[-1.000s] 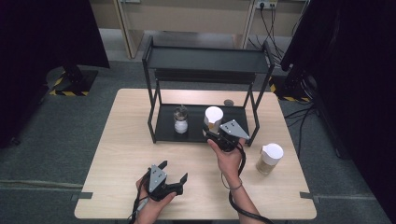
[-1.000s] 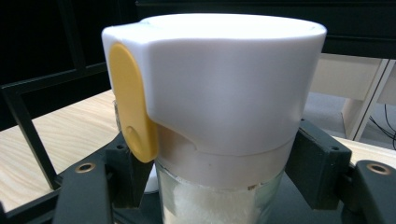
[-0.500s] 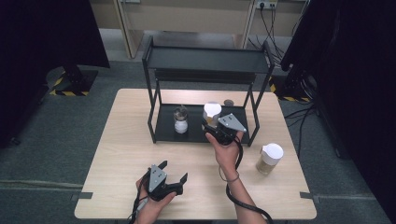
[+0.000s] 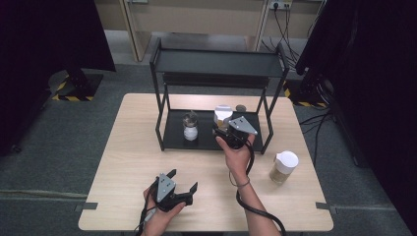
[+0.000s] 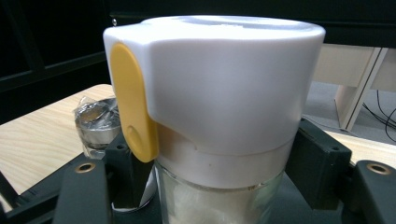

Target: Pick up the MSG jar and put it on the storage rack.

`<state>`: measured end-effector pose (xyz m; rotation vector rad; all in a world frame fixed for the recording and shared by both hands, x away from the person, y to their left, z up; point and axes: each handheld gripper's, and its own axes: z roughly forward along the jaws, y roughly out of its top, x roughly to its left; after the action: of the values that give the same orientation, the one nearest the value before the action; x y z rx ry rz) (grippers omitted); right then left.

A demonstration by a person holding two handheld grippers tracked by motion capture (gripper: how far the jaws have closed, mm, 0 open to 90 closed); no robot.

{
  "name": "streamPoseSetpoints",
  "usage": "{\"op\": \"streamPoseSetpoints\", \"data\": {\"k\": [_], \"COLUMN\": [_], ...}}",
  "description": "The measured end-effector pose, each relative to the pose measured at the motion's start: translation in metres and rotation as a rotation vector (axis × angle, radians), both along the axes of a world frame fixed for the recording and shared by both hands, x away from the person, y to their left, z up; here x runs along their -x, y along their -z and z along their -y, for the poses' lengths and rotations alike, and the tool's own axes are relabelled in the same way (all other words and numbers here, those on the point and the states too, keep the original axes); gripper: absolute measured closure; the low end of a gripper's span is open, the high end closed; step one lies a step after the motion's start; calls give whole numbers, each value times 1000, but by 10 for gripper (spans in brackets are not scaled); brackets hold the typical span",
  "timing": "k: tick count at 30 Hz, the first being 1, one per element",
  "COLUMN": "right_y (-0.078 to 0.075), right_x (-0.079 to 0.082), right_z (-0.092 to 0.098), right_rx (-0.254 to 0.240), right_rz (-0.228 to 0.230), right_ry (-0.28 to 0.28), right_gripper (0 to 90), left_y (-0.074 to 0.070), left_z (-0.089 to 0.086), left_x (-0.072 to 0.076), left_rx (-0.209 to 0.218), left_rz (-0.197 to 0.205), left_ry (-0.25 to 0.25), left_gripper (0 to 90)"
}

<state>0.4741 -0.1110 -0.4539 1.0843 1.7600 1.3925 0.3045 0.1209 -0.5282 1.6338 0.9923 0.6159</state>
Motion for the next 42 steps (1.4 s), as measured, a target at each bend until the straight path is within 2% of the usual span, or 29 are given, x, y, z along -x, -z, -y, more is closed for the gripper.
{"op": "streamPoseSetpoints", "data": {"k": [28,42], "right_y": [14,23], "right_x": [-29,-37], "right_z": [-14,-17], "right_rx": [23,42], "right_rz": [-56,-84], "right_ry": [24,37], "right_gripper": [308,308], "left_y": [0,0], "left_z": [0,0], "left_x": [0,0], "left_rx": [-3,-5], "left_rz": [2,3], "left_ry": [2,4], "left_gripper": [82,82]}}
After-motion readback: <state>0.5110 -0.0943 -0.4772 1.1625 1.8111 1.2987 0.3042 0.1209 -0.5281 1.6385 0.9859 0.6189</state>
